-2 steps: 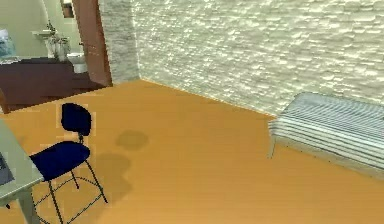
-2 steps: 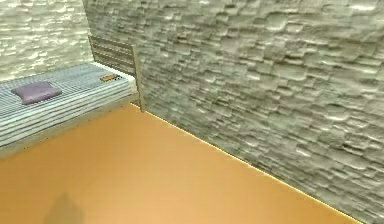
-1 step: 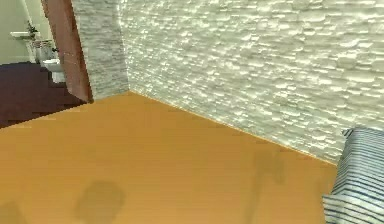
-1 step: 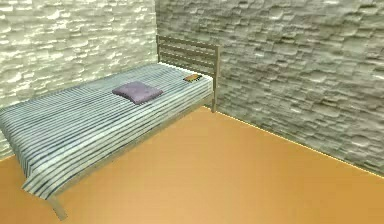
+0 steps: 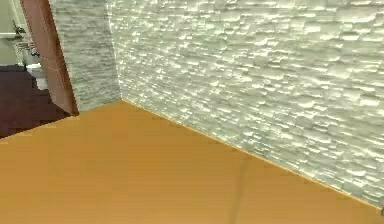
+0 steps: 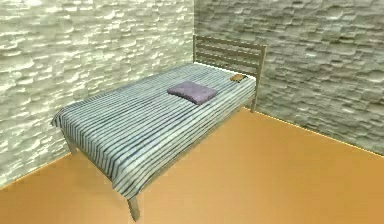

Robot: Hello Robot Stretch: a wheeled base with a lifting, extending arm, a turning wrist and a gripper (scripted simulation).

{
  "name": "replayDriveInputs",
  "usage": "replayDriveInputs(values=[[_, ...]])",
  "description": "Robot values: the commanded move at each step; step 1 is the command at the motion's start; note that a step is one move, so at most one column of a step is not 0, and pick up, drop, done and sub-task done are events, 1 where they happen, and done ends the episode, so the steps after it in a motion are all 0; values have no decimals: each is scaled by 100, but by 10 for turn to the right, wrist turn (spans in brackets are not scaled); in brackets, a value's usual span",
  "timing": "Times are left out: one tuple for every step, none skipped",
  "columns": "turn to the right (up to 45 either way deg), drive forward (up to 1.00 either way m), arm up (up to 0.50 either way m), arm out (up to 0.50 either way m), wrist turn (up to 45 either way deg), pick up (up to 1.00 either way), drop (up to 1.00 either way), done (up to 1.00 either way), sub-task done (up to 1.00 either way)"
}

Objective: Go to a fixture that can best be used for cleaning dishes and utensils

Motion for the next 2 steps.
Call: replayDriveInputs(values=[[-450,0,0,0,0,0,0,0,0],[0,100,0,0,0,0,0,0,0]])
